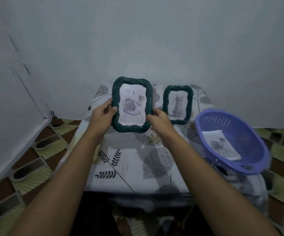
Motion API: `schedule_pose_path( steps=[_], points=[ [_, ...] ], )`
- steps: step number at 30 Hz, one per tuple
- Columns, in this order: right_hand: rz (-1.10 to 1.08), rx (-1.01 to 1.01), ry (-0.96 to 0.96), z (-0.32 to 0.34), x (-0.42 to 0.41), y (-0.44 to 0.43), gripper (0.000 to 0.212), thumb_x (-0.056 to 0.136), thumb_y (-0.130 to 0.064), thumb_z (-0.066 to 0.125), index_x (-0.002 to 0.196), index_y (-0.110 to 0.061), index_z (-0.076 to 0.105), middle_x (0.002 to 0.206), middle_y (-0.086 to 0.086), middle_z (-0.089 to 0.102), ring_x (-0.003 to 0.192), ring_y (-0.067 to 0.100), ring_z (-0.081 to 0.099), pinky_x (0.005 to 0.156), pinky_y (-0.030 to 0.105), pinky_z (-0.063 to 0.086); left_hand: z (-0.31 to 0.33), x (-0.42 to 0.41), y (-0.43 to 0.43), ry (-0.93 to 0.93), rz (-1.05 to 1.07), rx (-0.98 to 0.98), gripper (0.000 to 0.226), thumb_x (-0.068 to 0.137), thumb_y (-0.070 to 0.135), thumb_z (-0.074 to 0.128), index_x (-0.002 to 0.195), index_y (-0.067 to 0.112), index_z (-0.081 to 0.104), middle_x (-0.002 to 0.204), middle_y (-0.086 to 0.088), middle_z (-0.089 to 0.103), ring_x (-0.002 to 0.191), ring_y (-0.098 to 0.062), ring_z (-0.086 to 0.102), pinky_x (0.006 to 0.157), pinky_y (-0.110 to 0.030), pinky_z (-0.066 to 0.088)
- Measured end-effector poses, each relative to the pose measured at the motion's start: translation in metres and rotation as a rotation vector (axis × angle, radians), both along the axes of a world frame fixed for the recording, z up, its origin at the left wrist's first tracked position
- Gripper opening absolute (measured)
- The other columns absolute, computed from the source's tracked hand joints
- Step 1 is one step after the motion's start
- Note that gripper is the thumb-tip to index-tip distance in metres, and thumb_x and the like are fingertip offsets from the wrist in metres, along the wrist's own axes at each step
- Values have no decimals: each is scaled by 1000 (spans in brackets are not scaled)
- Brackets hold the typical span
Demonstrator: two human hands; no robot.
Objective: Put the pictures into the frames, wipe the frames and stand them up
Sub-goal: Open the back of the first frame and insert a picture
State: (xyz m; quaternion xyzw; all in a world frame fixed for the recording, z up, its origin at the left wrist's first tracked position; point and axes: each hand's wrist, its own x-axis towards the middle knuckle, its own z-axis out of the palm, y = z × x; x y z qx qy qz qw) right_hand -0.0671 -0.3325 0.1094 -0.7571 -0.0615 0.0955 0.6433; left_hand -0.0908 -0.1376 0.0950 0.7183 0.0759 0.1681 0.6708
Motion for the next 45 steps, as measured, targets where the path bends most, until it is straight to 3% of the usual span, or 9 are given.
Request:
schedule_pose_path(
  steps=[6,10,12,19,28,35,39,41,45],
  points=[
    [-93,-5,137,-14,-16,-39,15,90,-9,50,94,-17,62,95,-1,62,92,20,55,81,38,48,2,-21,-43,51,-77,0,22,101,10,56,121,17,61,98,-2,71,87,-18,71,64,-31,59],
    [-155,-25,71,-18,-22,-51,29,98,-16,48,125,-15,59,114,-4,63,107,18,56,88,34,46,2,-33,-67,28,-45,171,14,97,14,63,107,23,62,99,-1,71,92,-22,70,82,-43,60],
    [-244,-66,-81,-17,-24,-51,35,100,-22,51,134,-17,56,127,-3,60,114,16,56,97,35,46,3,-38,-77,-2,9,369,14,95,18,65,107,23,61,101,2,70,91,-17,67,83,-34,55],
    [-323,-43,-329,2,-33,-37,34,96,-42,61,115,-17,74,99,-4,76,91,12,71,85,36,59,-9,-49,-96,-159,168,899,20,96,25,62,115,18,61,93,-3,72,80,-30,67,63,-33,47],
    [-476,249,-32,-1,-26,-38,17,82,-25,81,85,-9,76,72,7,74,54,9,68,60,25,57,-28,-46,-100,-274,245,1297,17,90,20,69,105,13,65,76,-10,69,64,-34,65,47,-40,52],
    [-551,252,26,-12,-23,-47,9,82,-14,79,81,-6,76,71,8,74,54,11,70,55,21,55,-22,-42,-86,-110,-144,1108,42,89,44,69,129,34,62,109,10,74,92,-16,70,79,-34,56],
    [-552,205,-6,-19,-21,-54,3,81,-13,78,79,-12,78,74,4,75,58,12,71,59,24,59,-12,-45,-80,-101,-106,781,26,96,38,62,114,22,71,90,7,72,76,-1,62,70,-22,48],
    [-535,184,-38,-22,-22,-56,16,82,-12,77,69,-22,75,71,1,74,58,11,68,61,25,60,-9,-43,-78,-90,-11,631,19,99,30,58,107,20,72,89,5,72,78,-8,66,70,-27,51],
    [-487,216,-41,-27,-19,-60,22,84,-10,73,66,-23,75,70,2,75,68,18,71,68,32,62,-13,-29,-68,145,14,668,35,106,23,42,135,17,61,131,-12,64,122,-29,57,92,-31,43]
  ],
)
